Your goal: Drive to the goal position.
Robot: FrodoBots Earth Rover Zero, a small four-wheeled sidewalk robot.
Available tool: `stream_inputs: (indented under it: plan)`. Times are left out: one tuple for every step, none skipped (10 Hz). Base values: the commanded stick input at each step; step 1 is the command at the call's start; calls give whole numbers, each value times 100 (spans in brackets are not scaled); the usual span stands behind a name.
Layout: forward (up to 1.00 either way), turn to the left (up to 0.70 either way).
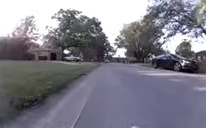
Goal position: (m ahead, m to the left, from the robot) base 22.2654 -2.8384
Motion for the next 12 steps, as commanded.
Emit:
stream_inputs:
  plan:
    - [100, 0]
    - [100, 0]
    - [100, 0]
    - [100, 0]
    - [100, 0]
    - [100, 0]
    - [100, 0]
    - [100, 0]
    - [100, 0]
    - [100, 0]
    - [100, 0]
    - [100, 0]
